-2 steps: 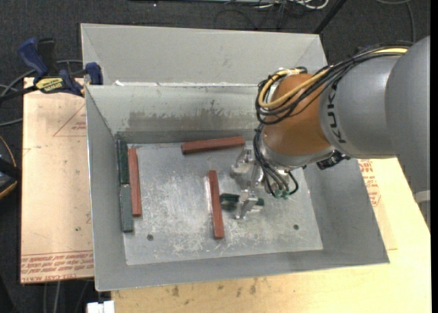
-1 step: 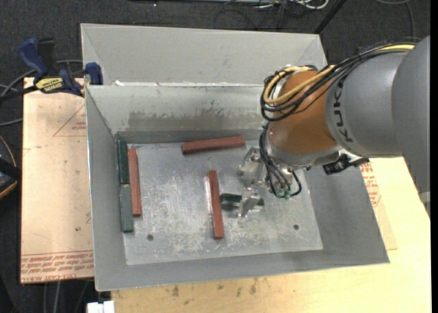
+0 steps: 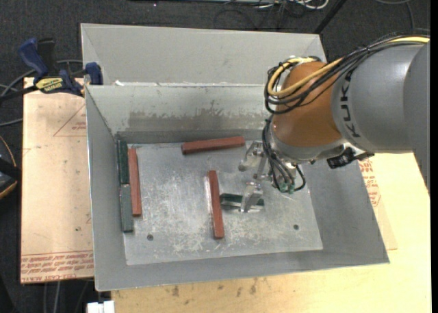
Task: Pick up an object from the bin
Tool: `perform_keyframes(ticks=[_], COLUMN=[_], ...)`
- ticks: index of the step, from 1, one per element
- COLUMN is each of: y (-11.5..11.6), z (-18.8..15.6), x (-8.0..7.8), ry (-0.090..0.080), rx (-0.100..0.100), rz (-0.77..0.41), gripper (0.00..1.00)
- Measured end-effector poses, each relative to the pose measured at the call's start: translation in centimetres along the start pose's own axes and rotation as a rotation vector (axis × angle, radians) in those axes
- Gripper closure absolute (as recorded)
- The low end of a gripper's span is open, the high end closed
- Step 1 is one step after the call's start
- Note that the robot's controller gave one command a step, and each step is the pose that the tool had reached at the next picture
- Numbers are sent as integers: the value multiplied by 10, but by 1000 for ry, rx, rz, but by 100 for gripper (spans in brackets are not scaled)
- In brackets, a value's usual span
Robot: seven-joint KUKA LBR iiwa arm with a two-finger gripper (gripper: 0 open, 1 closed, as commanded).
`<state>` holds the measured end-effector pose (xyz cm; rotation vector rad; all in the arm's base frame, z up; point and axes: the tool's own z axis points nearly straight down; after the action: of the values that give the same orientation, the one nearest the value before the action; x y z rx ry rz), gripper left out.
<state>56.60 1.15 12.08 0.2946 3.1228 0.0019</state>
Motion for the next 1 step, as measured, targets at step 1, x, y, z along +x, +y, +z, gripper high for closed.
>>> perform_keyframes(ticks=[1], y=[0], z=[45], x=[9], ry=[-2], rx=[-1], rz=[119], gripper=[0])
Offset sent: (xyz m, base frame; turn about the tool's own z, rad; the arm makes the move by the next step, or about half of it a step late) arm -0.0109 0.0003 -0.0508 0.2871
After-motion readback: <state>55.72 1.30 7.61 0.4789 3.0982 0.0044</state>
